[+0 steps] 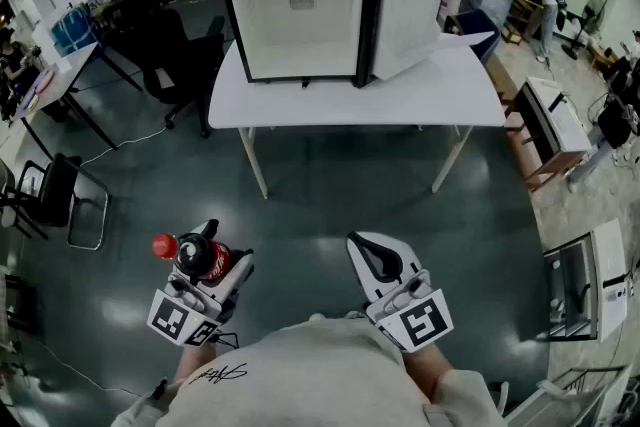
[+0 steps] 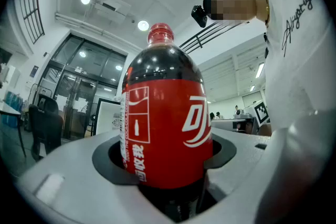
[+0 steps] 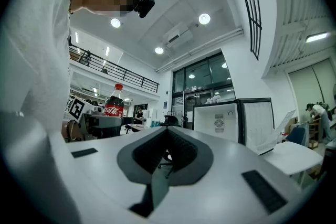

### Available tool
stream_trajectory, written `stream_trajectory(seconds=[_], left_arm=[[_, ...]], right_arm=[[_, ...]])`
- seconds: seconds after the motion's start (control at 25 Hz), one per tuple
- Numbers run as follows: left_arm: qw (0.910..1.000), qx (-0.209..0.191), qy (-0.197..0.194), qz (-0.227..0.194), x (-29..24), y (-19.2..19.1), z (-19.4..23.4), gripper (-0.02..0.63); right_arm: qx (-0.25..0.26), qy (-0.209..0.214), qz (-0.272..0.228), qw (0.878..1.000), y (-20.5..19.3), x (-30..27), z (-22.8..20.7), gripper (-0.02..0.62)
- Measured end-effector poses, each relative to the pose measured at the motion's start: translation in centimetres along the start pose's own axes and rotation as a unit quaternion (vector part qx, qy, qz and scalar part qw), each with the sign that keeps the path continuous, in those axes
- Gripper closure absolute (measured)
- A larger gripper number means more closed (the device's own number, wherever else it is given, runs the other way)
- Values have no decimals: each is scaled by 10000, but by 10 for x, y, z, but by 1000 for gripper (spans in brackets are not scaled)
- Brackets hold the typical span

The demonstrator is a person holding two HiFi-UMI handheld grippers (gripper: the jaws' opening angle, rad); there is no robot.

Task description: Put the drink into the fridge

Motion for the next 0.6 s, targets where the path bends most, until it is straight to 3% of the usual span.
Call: stream_trajectory(seconds=[0.44,0.6], left_arm=[[10000,-10,-75,-34,1,3,-4,295],[9999,21,-99,-45,2,2,-5,295]], right_arm=[[-117,-9,106,9999,-1,2,6,584],[-170,-75,-116,9998,3,2,5,584]])
Point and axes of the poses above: the fingertips, and each gripper's own axes: x backward along the fingers, z to its left, y out of its top, the point moved 4 cm from there along x, backward along the fingers, and after that the axes turned 2 degrees about -y, right-handed, at the moved point
